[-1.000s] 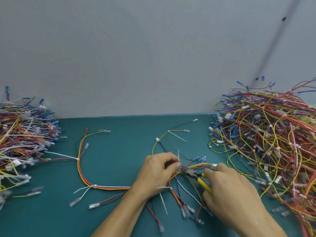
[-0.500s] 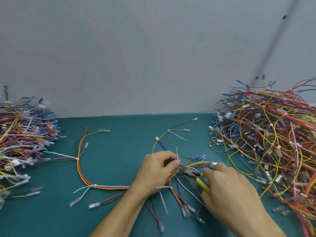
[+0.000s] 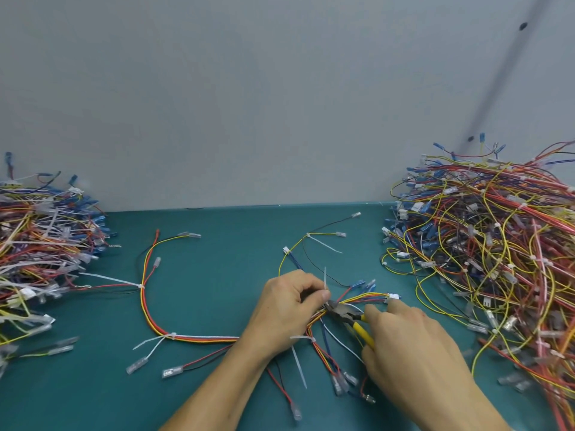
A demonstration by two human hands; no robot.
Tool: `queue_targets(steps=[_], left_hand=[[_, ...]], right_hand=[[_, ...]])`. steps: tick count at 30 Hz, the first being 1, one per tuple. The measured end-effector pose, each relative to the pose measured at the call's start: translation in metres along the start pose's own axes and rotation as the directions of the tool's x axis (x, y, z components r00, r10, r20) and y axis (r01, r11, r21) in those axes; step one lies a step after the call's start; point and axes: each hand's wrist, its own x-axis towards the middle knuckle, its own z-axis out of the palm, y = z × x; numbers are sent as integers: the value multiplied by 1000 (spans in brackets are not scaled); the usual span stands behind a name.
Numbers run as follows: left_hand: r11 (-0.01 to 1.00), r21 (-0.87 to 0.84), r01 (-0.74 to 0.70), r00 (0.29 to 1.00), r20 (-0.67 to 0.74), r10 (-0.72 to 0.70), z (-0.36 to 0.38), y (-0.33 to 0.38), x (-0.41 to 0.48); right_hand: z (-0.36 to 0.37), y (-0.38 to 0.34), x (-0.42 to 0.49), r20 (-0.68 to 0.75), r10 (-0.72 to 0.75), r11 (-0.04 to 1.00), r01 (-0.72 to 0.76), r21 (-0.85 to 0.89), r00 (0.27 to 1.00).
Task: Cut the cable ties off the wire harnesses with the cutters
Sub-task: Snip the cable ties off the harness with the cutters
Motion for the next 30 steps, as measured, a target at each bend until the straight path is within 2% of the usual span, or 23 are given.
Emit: queue_targets(steps=[4,10,18,20,22,26,30], left_hand=[[999,41,-8,999,-41,10,1,0,-1],[995,-36,97,995,-23,-98,-1,-3,4],[997,-14,81,997,3,-81,-1,-2,4],[997,-16,70,998,1,-70,-1,-1,3],[998,-29,63,998,-3,-63,0,0,3],[997,-51,59,998,-6,-59,1,-1,3],[980,-153,125,992,-9,-128,1,1,4]], right_hand=[[2,-5,1,29,-4,1000,4,-22,1000],[0,-13,-1,-160,-27,997,38,67,987],[7,-7,-2,-191,-6,997,20,71,982],[7,-6,-1,-182,-11,999,20,46,983],[4,-6,-2,-108,-23,1000,20,-23,994],[8,-3,-1,-44,-8,1000,7,-12,999],[8,-1,2,-9,14,1000,-14,24,1000]])
